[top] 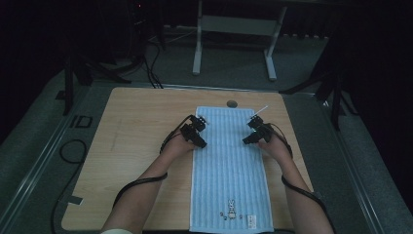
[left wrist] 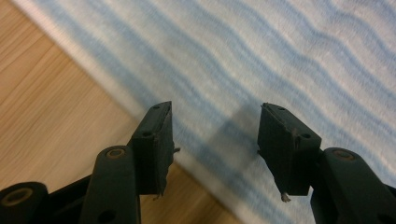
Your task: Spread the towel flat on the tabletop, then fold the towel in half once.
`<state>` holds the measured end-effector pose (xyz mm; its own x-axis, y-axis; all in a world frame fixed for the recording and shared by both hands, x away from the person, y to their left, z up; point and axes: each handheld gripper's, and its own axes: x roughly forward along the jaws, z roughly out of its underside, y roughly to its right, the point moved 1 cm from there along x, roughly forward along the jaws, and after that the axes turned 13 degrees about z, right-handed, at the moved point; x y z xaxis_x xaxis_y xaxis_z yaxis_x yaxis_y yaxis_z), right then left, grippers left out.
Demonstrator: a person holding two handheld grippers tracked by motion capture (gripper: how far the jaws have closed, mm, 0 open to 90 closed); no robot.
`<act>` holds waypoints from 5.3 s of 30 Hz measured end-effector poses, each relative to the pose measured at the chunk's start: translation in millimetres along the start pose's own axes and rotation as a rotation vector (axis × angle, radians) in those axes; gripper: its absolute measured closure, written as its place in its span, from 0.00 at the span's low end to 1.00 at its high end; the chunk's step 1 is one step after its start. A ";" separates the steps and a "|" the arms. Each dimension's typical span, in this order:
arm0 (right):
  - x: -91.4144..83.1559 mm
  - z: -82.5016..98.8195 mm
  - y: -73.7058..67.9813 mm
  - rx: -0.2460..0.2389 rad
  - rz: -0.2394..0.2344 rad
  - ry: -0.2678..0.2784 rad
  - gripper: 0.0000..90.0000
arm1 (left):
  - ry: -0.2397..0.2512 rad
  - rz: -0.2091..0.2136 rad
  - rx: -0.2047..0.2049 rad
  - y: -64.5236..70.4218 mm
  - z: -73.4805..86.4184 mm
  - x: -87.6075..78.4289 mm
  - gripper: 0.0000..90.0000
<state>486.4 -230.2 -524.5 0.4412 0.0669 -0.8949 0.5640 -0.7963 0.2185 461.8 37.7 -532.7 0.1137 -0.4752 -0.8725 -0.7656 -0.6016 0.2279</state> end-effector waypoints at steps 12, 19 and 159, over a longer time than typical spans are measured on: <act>-25.7 18.1 25.7 0.036 0.018 0.050 0.48 | 0.110 -0.016 -0.067 -9.4 12.9 -27.7 0.44; -11.3 21.2 41.2 0.104 0.015 0.012 0.48 | 0.138 -0.042 -0.102 -17.9 12.7 -22.1 0.44; -1.6 -15.2 36.1 0.207 0.014 0.071 0.62 | 0.132 -0.045 -0.160 -57.9 10.8 -38.2 0.62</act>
<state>516.6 -249.9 -509.3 0.5004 0.0910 -0.8610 0.4049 -0.9036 0.1398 494.9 97.7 -517.2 0.2357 -0.5195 -0.8213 -0.6488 -0.7133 0.2650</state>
